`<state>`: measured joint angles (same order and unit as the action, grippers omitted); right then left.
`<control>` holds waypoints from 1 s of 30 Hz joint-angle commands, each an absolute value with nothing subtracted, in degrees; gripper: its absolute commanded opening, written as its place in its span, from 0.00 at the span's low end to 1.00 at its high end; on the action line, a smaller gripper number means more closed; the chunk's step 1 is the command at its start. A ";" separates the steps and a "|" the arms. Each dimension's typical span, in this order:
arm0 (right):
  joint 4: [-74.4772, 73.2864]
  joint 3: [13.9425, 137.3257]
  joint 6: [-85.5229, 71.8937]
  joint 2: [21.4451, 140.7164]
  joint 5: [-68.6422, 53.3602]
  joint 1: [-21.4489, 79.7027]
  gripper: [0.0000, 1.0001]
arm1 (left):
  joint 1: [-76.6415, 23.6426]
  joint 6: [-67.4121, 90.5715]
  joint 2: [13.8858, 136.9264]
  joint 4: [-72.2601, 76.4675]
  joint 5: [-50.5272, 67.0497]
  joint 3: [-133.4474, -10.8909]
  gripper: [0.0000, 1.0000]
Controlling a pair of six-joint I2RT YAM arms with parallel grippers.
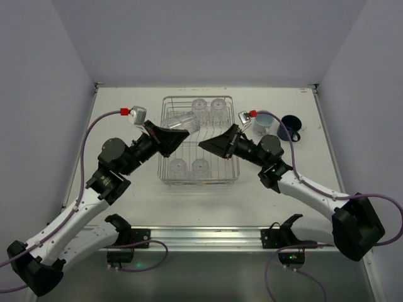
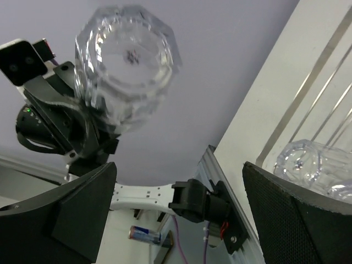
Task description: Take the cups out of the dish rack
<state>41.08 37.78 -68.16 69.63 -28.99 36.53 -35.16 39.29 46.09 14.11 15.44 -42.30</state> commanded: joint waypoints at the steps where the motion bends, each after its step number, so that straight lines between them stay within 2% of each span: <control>1: 42.63 35.08 -68.20 65.49 -26.28 34.29 0.99 | -35.07 32.09 47.54 4.95 3.28 -50.08 0.00; 2: 42.54 34.63 -67.59 64.00 -26.28 33.84 0.99 | -34.98 30.95 49.46 -0.30 -2.14 -53.32 0.00; 5: 36.59 34.10 -63.40 61.36 -24.97 32.35 0.99 | -34.89 25.67 55.25 -8.68 -8.68 -60.34 0.00; 8: 22.36 37.52 -54.01 58.10 -21.72 32.17 0.99 | -34.37 21.19 62.30 -21.74 -18.41 -69.15 0.00; 11: 8.23 41.73 -45.31 56.26 -20.22 32.17 0.99 | -33.23 18.20 67.30 -28.01 -22.92 -75.12 0.00; 15: -3.65 47.45 -36.93 56.95 -20.30 32.34 0.99 | -27.26 17.75 73.46 -33.13 -21.63 -79.45 0.00; 22: -9.31 48.86 -29.90 58.18 -19.25 32.43 0.99 | -8.38 17.05 86.89 -33.84 -10.21 -82.17 0.00; 30: -10.02 47.99 -27.77 59.59 -17.67 33.75 0.99 | -2.38 15.12 100.27 -37.70 -8.71 -85.43 0.00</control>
